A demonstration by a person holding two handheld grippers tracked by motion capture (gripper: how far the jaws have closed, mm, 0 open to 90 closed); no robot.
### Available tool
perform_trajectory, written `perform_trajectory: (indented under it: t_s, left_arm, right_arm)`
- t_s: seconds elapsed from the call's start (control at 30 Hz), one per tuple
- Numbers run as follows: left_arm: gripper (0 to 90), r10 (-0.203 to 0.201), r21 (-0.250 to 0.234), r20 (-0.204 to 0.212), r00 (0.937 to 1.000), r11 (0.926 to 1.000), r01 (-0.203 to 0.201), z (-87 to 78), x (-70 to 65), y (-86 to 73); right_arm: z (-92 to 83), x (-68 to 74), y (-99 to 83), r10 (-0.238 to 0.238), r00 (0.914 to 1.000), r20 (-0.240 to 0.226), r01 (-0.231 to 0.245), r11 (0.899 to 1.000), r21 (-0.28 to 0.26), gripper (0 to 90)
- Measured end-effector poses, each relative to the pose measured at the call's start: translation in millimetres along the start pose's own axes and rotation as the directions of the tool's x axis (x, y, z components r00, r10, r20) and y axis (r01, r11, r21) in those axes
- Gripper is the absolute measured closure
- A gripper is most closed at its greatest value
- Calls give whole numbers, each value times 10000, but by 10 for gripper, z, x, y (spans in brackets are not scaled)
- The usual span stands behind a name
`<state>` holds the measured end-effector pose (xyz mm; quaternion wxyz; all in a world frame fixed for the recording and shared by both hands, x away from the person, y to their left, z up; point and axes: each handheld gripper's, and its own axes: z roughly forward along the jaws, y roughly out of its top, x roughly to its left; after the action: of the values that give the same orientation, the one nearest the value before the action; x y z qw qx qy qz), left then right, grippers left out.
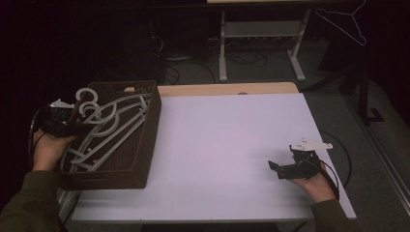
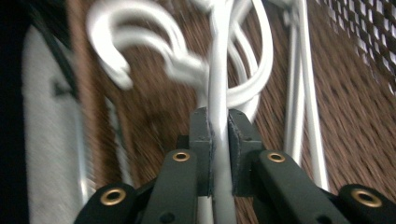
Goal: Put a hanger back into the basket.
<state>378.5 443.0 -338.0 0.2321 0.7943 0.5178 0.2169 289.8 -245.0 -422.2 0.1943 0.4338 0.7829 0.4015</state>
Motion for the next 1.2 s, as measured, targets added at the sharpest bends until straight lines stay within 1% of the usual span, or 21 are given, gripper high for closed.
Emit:
perform_trajectory:
  t_s: [0.03, 0.07, 0.17, 0.27, 0.37, 0.43, 0.53, 0.67, 0.7, 0.73, 0.77, 0.83, 0.9, 0.93, 1.0, 1.03, 1.07, 1.1, 1.13, 1.17, 1.2]
  left_arm:
    - [729, -37, 83, -94, 9999, 10000, 38, 16, -4, -17]
    - [621, -115, -59, -81, 9999, 9999, 114, 10, 2, -29]
    - [465, -351, -598, 36, 9994, 9976, 353, -39, -3, -24]
    - [424, -257, -1082, 577, 9980, 9936, 319, -91, -79, 24]
    - [396, -200, -1736, 1202, 9925, 9840, 409, -155, -201, 95]
    - [376, -136, -2121, 1684, 9856, 9760, 497, -195, -296, 144]
    - [337, 125, -2645, 2153, 9765, 9633, 460, -243, -452, 209]
    - [284, 394, -3421, 2969, 9541, 9372, 678, -276, -660, 260]
    - [271, 440, -3603, 3135, 9486, 9298, 760, -282, -720, 267]
    - [259, 570, -3750, 3243, 9442, 9241, 730, -290, -777, 274]
    - [248, 680, -3945, 3414, 9375, 9156, 773, -294, -836, 278]
    - [223, 859, -4216, 3818, 9203, 9022, 907, -299, -944, 287]
    - [195, 1059, -4581, 4188, 9019, 8822, 1091, -300, -1064, 287]
    - [184, 1242, -4759, 4362, 8912, 8724, 1113, -298, -1128, 287]
    - [160, 1465, -5025, 4800, 8649, 8541, 1342, -293, -1258, 284]
    - [141, 1615, -5237, 4975, 8523, 8392, 1467, -292, -1326, 282]
    - [130, 1756, -5445, 5083, 8431, 8240, 1567, -293, -1395, 280]
    - [117, 1920, -5606, 5240, 8298, 8112, 1664, -292, -1463, 282]
    - [86, 2123, -5722, 5468, 8099, 8009, 1764, -290, -1523, 283]
    - [60, 2276, -5731, 5606, 7962, 8007, 1746, -284, -1580, 287]
    - [46, 2443, -5811, 5678, 7861, 7953, 1726, -278, -1642, 287]
  right_arm:
    - [0, 1, 2, 2, 10000, 0, -2, 10000, -2, 7]
    - [-1, 1, 4, -5, 10000, 7, 5, 10000, 2, 7]
    - [-7, 13, 16, 21, 10000, -4, -21, 10000, -88, 7]
    - [-26, 33, 49, -48, 10000, -20, 47, 9998, -218, 6]
    - [-55, 50, 99, -100, 9999, -72, 97, 9990, -443, 7]
    - [-74, 62, 132, -107, 9999, -104, 101, 9982, -592, 7]
    - [-102, 86, 183, -167, 9997, -203, 152, 9972, -732, 7]
    - [-145, 112, 263, -133, 9991, -393, 88, 9937, -1118, 7]
    - [-159, 115, 286, -157, 9989, -446, 101, 9923, -1232, 7]
    - [-176, 119, 311, -148, 9986, -514, 77, 9907, -1362, 7]
    - [-192, 122, 336, -122, 9983, -569, 37, 9891, -1471, 7]
    - [-225, 129, 381, -126, 9974, -712, 2, 9852, -1716, 7]
    - [-254, 143, 422, -133, 9960, -889, -50, 9793, -2025, 6]
    - [-269, 154, 444, -180, 9951, -970, -31, 9768, -2139, 6]
    - [-296, 175, 495, -302, 9941, -1044, 45, 9713, -2377, 6]
    - [-315, 187, 523, -289, 9928, -1158, -20, 9661, -2580, 6]
    - [-337, 193, 552, -326, 9913, -1278, -48, 9594, -2819, 6]
    - [-358, 200, 585, -344, 9900, -1370, -83, 9540, -2998, 6]
    - [-377, 207, 619, -419, 9893, -1399, -44, 9489, -3155, 6]
    - [-395, 215, 654, -478, 9886, -1425, -17, 9446, -3282, 6]
    - [-413, 228, 684, -413, 9876, -1513, -117, 9427, -3334, 6]
